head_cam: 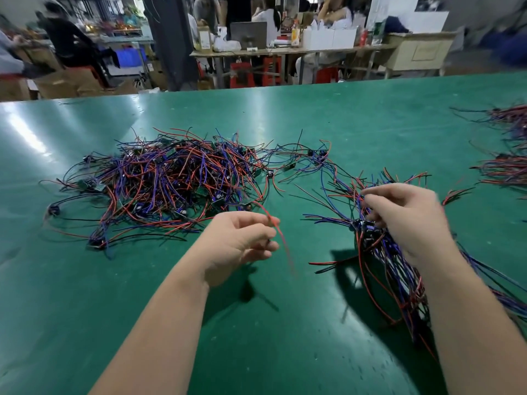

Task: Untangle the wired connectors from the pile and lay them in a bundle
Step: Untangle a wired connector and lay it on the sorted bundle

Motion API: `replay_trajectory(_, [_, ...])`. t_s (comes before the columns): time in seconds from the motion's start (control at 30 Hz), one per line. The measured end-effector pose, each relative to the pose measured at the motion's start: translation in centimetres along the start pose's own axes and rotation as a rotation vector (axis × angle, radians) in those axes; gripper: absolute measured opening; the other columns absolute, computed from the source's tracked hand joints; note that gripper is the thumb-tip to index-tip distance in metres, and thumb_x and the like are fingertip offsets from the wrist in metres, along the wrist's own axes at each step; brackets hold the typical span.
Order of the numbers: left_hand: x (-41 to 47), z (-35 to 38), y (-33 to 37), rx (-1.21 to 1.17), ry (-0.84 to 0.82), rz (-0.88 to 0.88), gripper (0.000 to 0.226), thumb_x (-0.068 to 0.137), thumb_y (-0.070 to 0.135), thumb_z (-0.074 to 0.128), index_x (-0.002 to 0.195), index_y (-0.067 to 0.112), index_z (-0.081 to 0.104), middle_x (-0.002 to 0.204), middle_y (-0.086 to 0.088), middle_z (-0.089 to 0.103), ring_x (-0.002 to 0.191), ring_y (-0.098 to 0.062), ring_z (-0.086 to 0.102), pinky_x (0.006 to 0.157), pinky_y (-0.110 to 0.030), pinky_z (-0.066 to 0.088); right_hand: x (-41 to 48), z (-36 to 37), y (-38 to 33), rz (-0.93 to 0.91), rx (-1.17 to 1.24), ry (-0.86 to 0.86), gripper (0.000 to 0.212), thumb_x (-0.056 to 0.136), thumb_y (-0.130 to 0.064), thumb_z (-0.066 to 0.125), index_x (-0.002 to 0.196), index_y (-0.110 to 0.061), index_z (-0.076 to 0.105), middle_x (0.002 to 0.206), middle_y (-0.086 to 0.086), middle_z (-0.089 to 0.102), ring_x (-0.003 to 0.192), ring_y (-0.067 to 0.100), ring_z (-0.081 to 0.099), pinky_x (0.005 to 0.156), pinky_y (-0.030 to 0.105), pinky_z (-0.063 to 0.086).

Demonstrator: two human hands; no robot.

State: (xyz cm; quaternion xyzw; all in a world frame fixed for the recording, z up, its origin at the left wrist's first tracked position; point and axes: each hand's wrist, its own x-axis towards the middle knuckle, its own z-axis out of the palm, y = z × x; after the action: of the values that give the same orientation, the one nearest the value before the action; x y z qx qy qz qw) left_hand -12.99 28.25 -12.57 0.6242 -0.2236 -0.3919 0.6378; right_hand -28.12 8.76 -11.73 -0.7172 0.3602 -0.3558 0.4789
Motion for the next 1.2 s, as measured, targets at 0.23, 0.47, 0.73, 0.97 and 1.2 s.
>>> replay_trajectory(0.23, [-1.7, 3.9, -1.7, 0.254, -0.405, 0.078, 0.020, 0.081, -0.004, 0.069, 0.078, 0.016, 0.070, 0.066, -0.001, 0.063, 0.059, -0.016, 0.068, 0.050, -0.018, 0.047, -3.1, 3.6, -1.0, 0.186, 0.364, -0.677, 0.034, 0.066, -0.022, 0.070, 0.097, -0.008, 0.067, 0.075, 0.008, 0.072, 0.056, 0.013, 0.062, 0.052, 0.020, 0.050])
replay_trajectory(0.47, [-0.7, 3.4, -1.3, 0.089, -0.141, -0.001, 0.019, 0.097, 0.019, 0.051, 0.099, 0.008, 0.067, 0.087, -0.006, 0.073, 0.067, -0.017, 0.069, 0.057, -0.023, 0.055, -2.6, 3.3, -1.6, 0.248, 0.683, -0.534, 0.021, 0.072, -0.015, 0.063, 0.090, -0.011, 0.052, 0.084, 0.015, 0.073, 0.052, 0.011, 0.062, 0.049, 0.016, 0.049])
replay_trajectory(0.73, [-0.1, 4.1, -1.4, -0.271, 0.040, 0.206, 0.015, 0.091, 0.016, 0.053, 0.097, 0.010, 0.065, 0.089, -0.007, 0.074, 0.074, -0.016, 0.068, 0.065, -0.024, 0.056, -3.9, 4.4, -1.3, 0.397, 0.544, -0.794, 0.020, 0.074, -0.019, 0.063, 0.081, -0.015, 0.045, 0.074, 0.018, 0.069, 0.051, 0.021, 0.066, 0.042, 0.022, 0.050])
replay_trajectory(0.97, [-0.1, 3.5, -1.2, -0.198, -0.028, 0.103, 0.061, 0.068, 0.032, 0.064, 0.125, 0.020, 0.043, 0.071, -0.011, 0.072, 0.051, -0.014, 0.065, 0.050, -0.021, 0.053, -2.8, 4.0, -1.0, 0.267, 0.482, -0.547, 0.035, 0.061, -0.032, 0.072, 0.086, -0.008, 0.068, 0.063, 0.000, 0.060, 0.044, 0.008, 0.047, 0.041, 0.014, 0.034])
replay_trajectory(1.2, [-0.2, 3.6, -1.8, -0.114, -0.128, 0.049, 0.052, 0.066, 0.034, 0.068, 0.112, 0.014, 0.055, 0.077, -0.011, 0.073, 0.054, -0.014, 0.066, 0.058, -0.025, 0.056, -3.0, 4.3, -0.6, 0.203, 0.443, -0.658, 0.021, 0.061, -0.025, 0.072, 0.073, -0.008, 0.073, 0.063, 0.006, 0.065, 0.053, 0.009, 0.052, 0.050, 0.017, 0.036])
